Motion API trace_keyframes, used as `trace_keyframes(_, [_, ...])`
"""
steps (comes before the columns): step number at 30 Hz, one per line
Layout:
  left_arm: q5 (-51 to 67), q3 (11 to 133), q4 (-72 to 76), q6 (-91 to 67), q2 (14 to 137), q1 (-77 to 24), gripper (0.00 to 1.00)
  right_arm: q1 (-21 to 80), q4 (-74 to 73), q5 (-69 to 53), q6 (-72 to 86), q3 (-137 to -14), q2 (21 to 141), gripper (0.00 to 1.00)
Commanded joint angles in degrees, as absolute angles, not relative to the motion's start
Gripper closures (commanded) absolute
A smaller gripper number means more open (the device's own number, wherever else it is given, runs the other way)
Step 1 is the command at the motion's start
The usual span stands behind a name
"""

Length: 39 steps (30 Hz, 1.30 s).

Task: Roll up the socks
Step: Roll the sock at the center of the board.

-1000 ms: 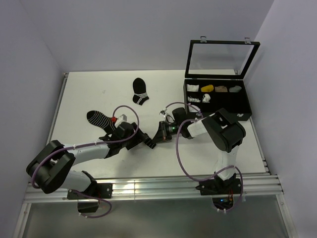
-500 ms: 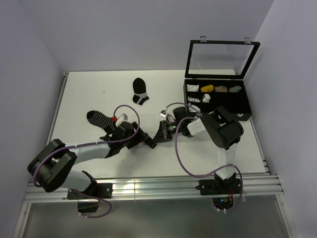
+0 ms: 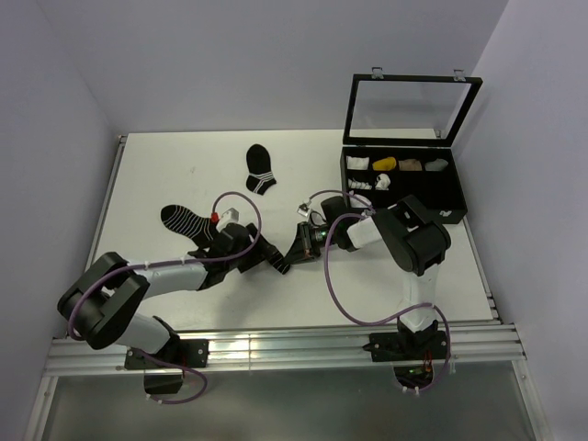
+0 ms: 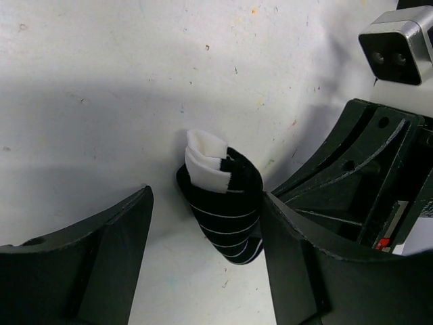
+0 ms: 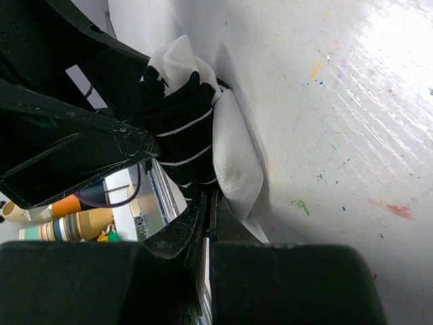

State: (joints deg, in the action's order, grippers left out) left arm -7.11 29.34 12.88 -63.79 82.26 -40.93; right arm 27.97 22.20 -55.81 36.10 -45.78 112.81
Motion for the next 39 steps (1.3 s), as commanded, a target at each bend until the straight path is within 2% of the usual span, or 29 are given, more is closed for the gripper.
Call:
trace_keyframes(1, [-6.9, 30.8, 13.4, -62.1, 83.9, -40.4, 0.31, 27.0, 12.8, -41.9, 30.0, -44.7, 117.3, 1.00])
trace_keyframes(17, [-5.2, 30.9, 15.2, -62.3, 88.4, -40.3, 0.34, 27.0, 5.3, -33.1, 26.5, -47.6, 116.1, 1.00])
trace_keyframes(25, [-4.5, 30.1, 16.7, -62.0, 87.8, -40.3, 0.25, 26.9, 1.9, -29.1, 25.3, -48.7, 115.0, 1.00])
trace_keyframes(39, [-5.0, 33.0, 16.4, -60.8, 92.0, -40.3, 0.30, 28.4, -0.9, -25.9, 23.1, -50.6, 113.9, 1.00])
